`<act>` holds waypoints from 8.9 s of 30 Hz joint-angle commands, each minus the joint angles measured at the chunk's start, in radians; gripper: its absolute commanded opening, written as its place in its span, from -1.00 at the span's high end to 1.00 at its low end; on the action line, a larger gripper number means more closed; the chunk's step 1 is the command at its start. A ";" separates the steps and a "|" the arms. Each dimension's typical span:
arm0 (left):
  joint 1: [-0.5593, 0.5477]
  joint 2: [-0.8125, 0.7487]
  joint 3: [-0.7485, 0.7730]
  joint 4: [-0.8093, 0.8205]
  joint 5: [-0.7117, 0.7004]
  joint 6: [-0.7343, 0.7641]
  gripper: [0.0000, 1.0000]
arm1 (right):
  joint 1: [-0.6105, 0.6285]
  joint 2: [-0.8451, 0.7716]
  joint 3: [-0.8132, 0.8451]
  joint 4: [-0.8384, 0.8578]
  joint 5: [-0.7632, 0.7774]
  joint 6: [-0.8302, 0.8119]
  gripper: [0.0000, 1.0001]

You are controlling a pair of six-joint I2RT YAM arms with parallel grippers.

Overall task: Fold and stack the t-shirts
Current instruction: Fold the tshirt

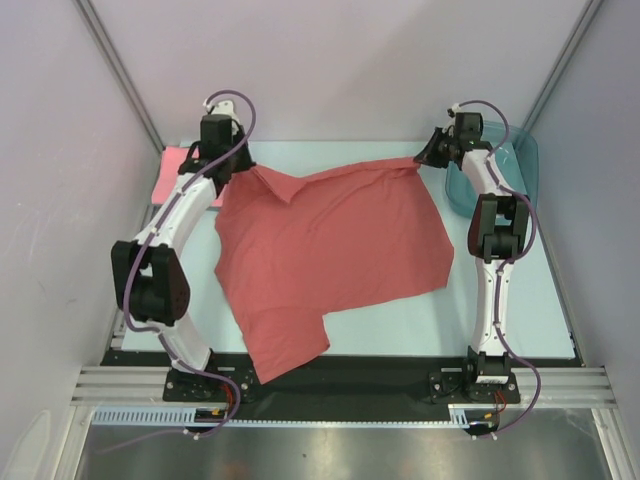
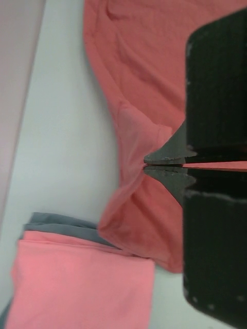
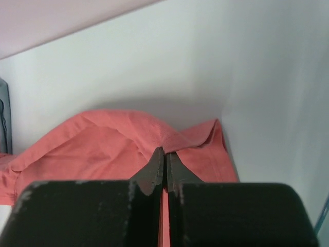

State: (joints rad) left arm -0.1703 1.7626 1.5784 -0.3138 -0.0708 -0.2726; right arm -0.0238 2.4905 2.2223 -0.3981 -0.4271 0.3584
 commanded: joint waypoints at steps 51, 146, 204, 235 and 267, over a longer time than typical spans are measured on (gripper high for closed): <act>0.015 -0.456 -0.685 -0.022 0.080 -0.352 0.99 | 0.012 -0.171 -0.059 -0.409 0.169 -0.116 1.00; 0.531 -0.037 -0.391 0.104 0.415 -0.465 -0.31 | 0.196 -0.130 0.098 -0.416 0.280 -0.153 -0.50; 0.505 0.207 -0.320 0.087 0.405 -0.539 0.70 | 0.088 0.168 0.185 -0.277 0.076 -0.101 0.54; 0.502 0.066 -0.325 0.035 0.286 -0.445 -0.42 | 0.099 0.024 0.223 -0.254 0.411 -0.104 -0.24; 0.382 0.152 -0.184 0.005 0.301 -0.335 0.69 | 0.679 -0.289 -0.478 0.113 -0.027 0.304 0.75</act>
State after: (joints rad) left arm 0.1970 1.8656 1.3300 -0.3534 0.1913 -0.5953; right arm 0.6498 2.1658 1.7355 -0.4187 -0.3916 0.5751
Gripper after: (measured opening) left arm 0.157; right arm 0.129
